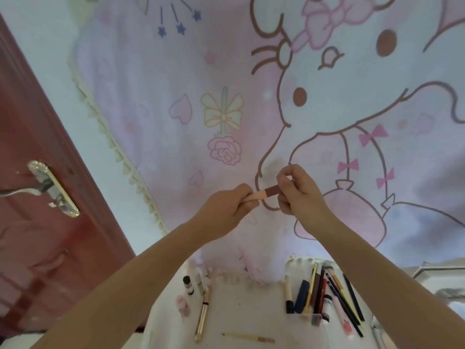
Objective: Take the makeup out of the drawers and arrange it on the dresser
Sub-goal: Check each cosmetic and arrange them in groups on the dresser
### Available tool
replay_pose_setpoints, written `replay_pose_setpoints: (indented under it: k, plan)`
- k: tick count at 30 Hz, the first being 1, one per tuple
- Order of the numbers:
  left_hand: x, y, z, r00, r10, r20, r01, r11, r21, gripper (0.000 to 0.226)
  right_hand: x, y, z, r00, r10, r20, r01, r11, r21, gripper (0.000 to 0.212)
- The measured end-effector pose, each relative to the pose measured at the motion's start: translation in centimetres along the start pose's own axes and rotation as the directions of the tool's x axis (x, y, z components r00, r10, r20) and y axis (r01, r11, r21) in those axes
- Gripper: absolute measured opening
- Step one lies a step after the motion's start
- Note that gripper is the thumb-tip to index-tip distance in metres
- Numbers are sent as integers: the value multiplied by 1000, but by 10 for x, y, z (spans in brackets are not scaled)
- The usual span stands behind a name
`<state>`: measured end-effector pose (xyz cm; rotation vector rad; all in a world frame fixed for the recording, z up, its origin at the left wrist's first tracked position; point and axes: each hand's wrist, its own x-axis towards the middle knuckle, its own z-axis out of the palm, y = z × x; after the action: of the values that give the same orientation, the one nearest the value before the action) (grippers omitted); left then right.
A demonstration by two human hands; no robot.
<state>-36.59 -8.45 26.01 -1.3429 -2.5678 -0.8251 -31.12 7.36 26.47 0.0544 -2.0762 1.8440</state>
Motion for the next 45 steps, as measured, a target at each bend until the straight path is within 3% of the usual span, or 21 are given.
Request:
replay_pose_setpoints:
  k: [6, 9, 12, 13, 15, 17, 19, 21, 25, 28, 31, 34, 37, 39, 41, 42, 45]
  plan:
    - [12, 2, -21, 983, -69, 172, 115, 955, -275, 28, 9, -2, -8, 988, -138, 64, 146, 981, -132, 27]
    - [15, 2, -26, 946, -106, 308, 252, 838, -485, 29, 13, -12, -11, 976, -194, 97, 212, 945, -250, 29]
    - [18, 3, -32, 895, -65, 442, 380, 630, -677, 34, 15, -26, -13, 951, -270, 149, 306, 884, -354, 30]
    - [19, 4, -34, 897, -63, 437, 375, 630, -679, 34, 16, -30, -15, 941, -294, 166, 336, 868, -366, 30]
    - [25, 5, -41, 936, -93, 340, 270, 809, -523, 31, 18, -39, -18, 936, -283, 211, 346, 854, -388, 30]
    - [31, 6, -48, 981, -61, 181, 91, 983, -157, 32, 22, -43, -21, 956, -159, 247, 249, 884, -396, 26]
    - [33, 7, -54, 997, -9, 75, -2, 989, 146, 34, 25, -44, -22, 966, -4, 259, 99, 930, -353, 29]
    - [32, 6, -55, 1000, 15, 11, -17, 961, 277, 33, 27, -40, -21, 971, 44, 233, 47, 926, -374, 41]
    - [32, 2, -53, 1000, 29, 1, -28, 958, 286, 16, 33, -38, -20, 983, 40, 177, 15, 953, -303, 32]
    - [37, 6, -61, 998, 50, 32, -57, 966, 252, 14, 35, -44, -23, 982, -74, 174, 119, 958, -261, 22]
    - [45, 8, -70, 996, 81, -48, -71, 982, 178, 18, 39, -49, -28, 969, -165, 183, 192, 971, -144, 27]
    - [48, 6, -72, 987, 102, -122, -75, 975, 207, 25, 40, -52, -28, 981, -83, 178, 108, 985, -134, 13]
    - [48, 5, -69, 987, 82, -140, -57, 982, 178, 25, 43, -48, -29, 992, 25, 120, 7, 965, -264, 39]
    - [48, 5, -66, 991, 62, -120, -41, 985, 167, 24, 43, -45, -29, 995, -16, 101, 46, 955, -293, 34]
    - [48, 4, -66, 995, 47, -92, -32, 987, 158, 24, 42, -44, -30, 987, -114, 112, 136, 968, -212, 23]
    - [48, 3, -66, 995, 41, -86, -27, 988, 152, 24, 42, -44, -32, 982, -146, 122, 165, 973, -159, 27]
    - [49, 3, -68, 995, 35, -92, -21, 989, 145, 24, 45, -46, -36, 979, -97, 181, 106, 994, -39, 30]
